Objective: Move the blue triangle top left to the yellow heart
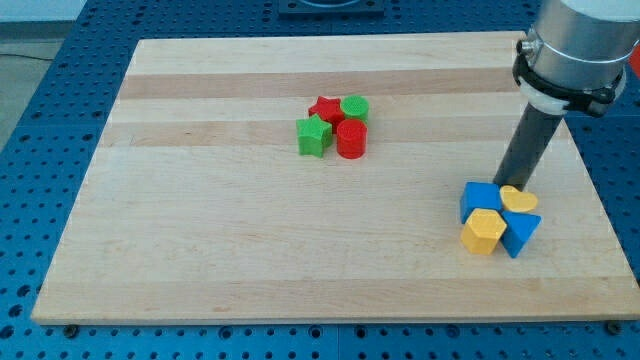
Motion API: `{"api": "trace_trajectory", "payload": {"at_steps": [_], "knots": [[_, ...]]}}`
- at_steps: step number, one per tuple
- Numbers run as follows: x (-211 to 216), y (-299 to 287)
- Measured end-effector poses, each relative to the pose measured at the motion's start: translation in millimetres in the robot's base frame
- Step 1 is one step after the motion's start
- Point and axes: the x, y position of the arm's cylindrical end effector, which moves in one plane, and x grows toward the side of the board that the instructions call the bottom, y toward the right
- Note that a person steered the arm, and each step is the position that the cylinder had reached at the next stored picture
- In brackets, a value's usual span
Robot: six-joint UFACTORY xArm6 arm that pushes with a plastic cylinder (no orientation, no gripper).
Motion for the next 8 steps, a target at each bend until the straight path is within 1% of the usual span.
{"api": "trace_trajectory", "payload": {"at_steps": [3,4,5,6,8], "knots": [[-4,0],[-9,24],[8,89],[52,107],[57,104]]}}
